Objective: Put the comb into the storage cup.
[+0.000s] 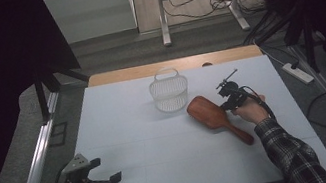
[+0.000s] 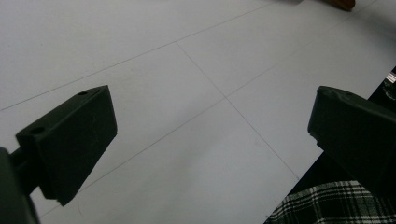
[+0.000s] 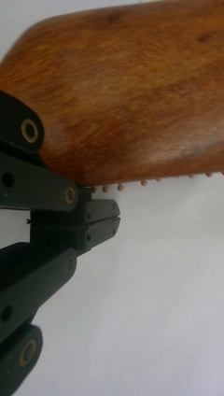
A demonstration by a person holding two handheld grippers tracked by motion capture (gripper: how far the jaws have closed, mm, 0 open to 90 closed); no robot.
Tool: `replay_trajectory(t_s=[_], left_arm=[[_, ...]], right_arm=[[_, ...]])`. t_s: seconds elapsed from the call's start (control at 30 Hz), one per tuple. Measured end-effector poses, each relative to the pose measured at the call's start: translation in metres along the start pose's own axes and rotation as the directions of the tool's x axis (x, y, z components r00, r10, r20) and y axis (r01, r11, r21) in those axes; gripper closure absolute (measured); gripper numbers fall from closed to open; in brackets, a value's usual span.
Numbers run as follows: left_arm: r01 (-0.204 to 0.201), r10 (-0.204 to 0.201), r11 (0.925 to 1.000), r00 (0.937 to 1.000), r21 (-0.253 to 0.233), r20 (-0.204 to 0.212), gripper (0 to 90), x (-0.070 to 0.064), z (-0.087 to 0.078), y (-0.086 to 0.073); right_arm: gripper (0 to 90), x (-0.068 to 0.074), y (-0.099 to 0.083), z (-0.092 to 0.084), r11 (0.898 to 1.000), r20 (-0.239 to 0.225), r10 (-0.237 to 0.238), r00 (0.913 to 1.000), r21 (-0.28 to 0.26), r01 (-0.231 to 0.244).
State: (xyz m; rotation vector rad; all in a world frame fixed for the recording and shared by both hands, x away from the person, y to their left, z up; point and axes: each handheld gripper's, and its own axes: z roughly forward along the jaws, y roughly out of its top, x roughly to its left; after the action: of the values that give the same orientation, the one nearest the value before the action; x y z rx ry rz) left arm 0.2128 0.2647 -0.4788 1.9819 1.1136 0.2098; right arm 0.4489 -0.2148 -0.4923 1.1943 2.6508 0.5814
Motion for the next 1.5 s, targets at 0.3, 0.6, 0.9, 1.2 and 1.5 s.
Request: replay_trajectory(t_s=[0.3,0.6,0.9,1.2,1.5], left_arm=[[-0.003,0.003,1.0,1.0,0.001,-0.001,1.3,0.0,0.0,0.0],[-0.007,0.007,1.0,1.0,0.002,-0.002,1.3,-0.001,0.001,0.001],[-0.005,0.006,1.0,1.0,0.001,-0.001,1.3,0.0,0.001,0.001],[-0.006,0.006,1.0,1.0,0.001,-0.001,1.3,-0.001,0.001,0.001],[-0.007,0.007,1.0,1.0,0.002,-0.001,1.3,-0.001,0.001,0.001]], right_arm=[[90.0,0.002,-0.012,-0.007,1.0,0.007,0.006,1.0,0.005,-0.006],[90.0,0.006,-0.023,-0.011,1.0,0.004,-0.002,1.0,0.008,0.002],[89.8,0.006,-0.025,-0.019,0.999,0.015,0.006,0.9999,-0.033,-0.006],[71.7,0.012,-0.032,-0.04,0.994,0.022,0.011,0.9997,-0.109,-0.009],[53.5,0.019,-0.041,-0.058,0.985,0.012,0.022,0.9997,-0.171,-0.019]])
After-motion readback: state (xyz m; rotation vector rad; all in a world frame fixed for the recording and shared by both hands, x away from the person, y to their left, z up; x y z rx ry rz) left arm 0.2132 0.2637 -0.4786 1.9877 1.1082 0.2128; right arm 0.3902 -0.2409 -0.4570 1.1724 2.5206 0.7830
